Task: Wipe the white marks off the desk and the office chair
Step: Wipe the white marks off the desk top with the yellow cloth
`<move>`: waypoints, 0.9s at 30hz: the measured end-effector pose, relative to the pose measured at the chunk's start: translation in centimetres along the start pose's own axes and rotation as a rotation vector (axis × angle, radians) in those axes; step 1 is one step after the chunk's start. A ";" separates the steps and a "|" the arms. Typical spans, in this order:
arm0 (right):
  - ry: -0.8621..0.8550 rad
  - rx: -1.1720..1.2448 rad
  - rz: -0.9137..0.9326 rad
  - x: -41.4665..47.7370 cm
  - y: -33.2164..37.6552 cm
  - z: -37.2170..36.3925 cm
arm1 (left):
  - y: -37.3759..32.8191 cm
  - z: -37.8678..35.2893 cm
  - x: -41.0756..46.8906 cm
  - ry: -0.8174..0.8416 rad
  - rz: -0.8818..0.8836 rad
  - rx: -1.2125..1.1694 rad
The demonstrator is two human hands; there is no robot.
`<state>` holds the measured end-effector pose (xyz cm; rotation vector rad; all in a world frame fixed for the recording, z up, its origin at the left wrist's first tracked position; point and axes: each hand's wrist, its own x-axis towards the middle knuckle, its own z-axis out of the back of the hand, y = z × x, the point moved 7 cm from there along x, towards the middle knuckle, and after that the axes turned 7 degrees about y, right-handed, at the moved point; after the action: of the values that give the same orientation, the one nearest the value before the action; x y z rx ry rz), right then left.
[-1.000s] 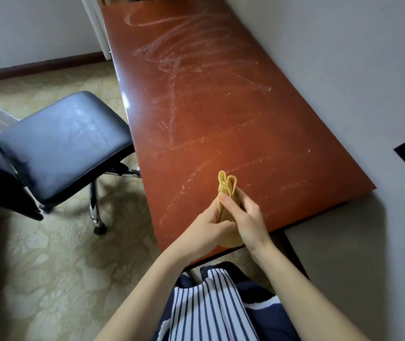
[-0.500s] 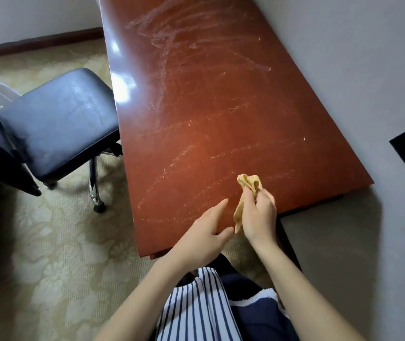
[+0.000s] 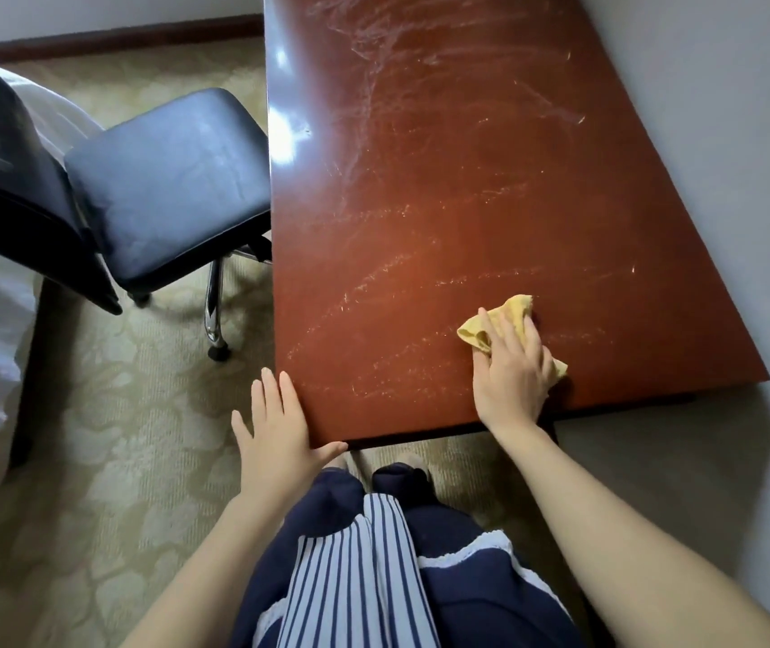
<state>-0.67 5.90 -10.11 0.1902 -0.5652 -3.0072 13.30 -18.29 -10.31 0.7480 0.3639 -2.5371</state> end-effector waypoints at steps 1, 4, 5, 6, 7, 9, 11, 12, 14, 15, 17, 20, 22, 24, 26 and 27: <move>0.039 -0.030 0.039 -0.4 1.2 -0.9 | 0.6 -0.2 -0.1 0.003 0.019 -0.008; 0.135 -0.076 0.223 -2.3 5.1 -3.0 | 1.8 -0.6 0.0 0.027 0.046 -0.025; 0.162 -0.083 0.305 -3.0 6.4 -3.5 | 2.1 -0.7 0.0 0.030 0.048 -0.020; 0.183 -0.095 0.390 -3.8 7.4 -4.0 | 2.2 -0.7 0.1 0.031 0.048 -0.012; 0.200 -0.108 0.475 -4.8 8.3 -4.5 | 2.5 -0.8 0.1 0.035 0.047 -0.005; 0.236 -0.143 0.629 -6.3 9.0 -5.2 | 2.7 -1.1 0.2 0.045 0.039 0.005; 0.253 -0.203 0.767 -7.4 8.8 -5.2 | 2.7 -1.1 0.4 0.043 0.032 0.007; 0.252 -0.236 0.833 -7.7 8.5 -5.1 | 2.7 -1.1 0.5 0.037 0.029 0.008; 0.265 -0.296 0.929 -8.0 7.2 -4.6 | 2.7 -0.9 0.6 0.021 0.021 0.015; 0.271 -0.317 0.954 -7.9 6.4 -4.3 | 2.7 -0.9 0.7 0.014 0.016 0.017; 0.259 -0.331 0.958 -7.3 4.7 -3.3 | 2.8 -0.8 0.7 -0.001 0.010 0.017; 0.257 -0.280 0.846 -5.1 2.6 -1.2 | 3.1 -0.7 0.6 -0.011 0.000 0.022; 0.265 -0.242 0.759 -3.2 2.0 -0.2 | 3.4 -0.7 0.6 -0.011 -0.014 0.012; 0.278 -0.233 0.664 -1.0 2.1 0.0 | 3.5 -0.6 0.6 -0.010 -0.028 -0.013; 0.281 -0.266 0.573 1.1 3.1 -0.4 | 3.5 -0.4 0.6 -0.014 -0.044 -0.040; 0.279 -0.287 0.532 2.1 4.0 -1.0 | 3.7 -0.3 0.5 -0.017 -0.048 -0.052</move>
<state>-2.42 1.65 -9.77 0.3656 -0.1234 -2.4473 14.93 -21.54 -11.31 0.7054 0.4457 -2.5672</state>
